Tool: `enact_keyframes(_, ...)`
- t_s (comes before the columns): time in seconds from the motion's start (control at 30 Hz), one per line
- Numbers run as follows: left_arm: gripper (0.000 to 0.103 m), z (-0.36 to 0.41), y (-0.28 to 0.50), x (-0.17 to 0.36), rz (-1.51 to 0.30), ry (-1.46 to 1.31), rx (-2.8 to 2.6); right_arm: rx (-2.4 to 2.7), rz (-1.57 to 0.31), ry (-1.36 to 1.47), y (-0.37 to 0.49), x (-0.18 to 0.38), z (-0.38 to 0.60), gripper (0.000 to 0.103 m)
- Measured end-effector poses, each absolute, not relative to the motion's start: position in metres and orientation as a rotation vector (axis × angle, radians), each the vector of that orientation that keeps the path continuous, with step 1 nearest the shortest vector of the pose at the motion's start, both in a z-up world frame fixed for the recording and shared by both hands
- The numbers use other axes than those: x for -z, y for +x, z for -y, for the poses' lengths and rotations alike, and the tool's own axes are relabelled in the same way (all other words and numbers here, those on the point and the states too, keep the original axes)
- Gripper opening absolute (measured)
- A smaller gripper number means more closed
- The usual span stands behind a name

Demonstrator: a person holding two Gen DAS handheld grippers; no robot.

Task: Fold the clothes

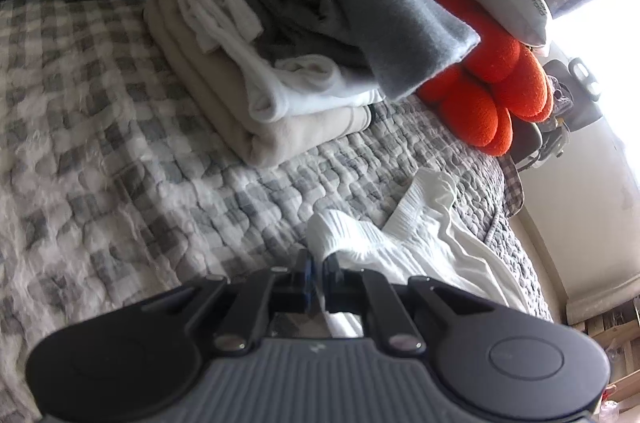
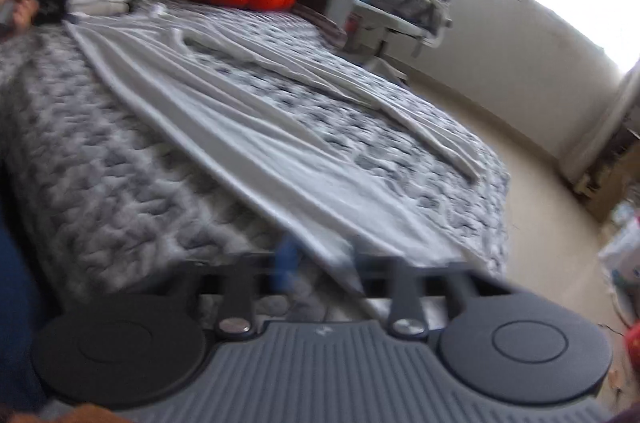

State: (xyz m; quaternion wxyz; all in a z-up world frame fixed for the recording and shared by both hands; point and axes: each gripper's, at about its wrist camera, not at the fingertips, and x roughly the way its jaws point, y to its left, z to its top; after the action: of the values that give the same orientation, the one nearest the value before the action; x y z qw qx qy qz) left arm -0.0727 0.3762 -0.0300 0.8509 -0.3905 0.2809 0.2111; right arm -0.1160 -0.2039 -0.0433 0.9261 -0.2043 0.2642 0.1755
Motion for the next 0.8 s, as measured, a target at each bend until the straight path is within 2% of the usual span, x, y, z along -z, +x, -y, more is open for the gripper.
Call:
enact_keyframes(0.27, 0.004, -0.378, -0.092, 0.005, -0.569, -0.778, -0.376, -0.416, -0.485, -0.326, -0.138, -0.011, 0.229, 0.000)
enact_keyframes(0.5, 0.005, -0.379, -0.099, 0.033, -0.618, -0.719, -0.353, -0.455, -0.610, -0.371, -0.153, 0.024, 0.225, 0.000)
enact_keyframes(0.67, 0.005, -0.382, -0.105, 0.027, -0.577, -0.695, -0.330, -0.503, -0.603, -0.319, -0.169, 0.012, 0.226, 0.001)
enact_keyframes(0.8, 0.009, -0.381, -0.102, 0.032, -0.606, -0.675, -0.321, -0.537, -0.675, -0.299, -0.171, 0.020, 0.230, 0.003)
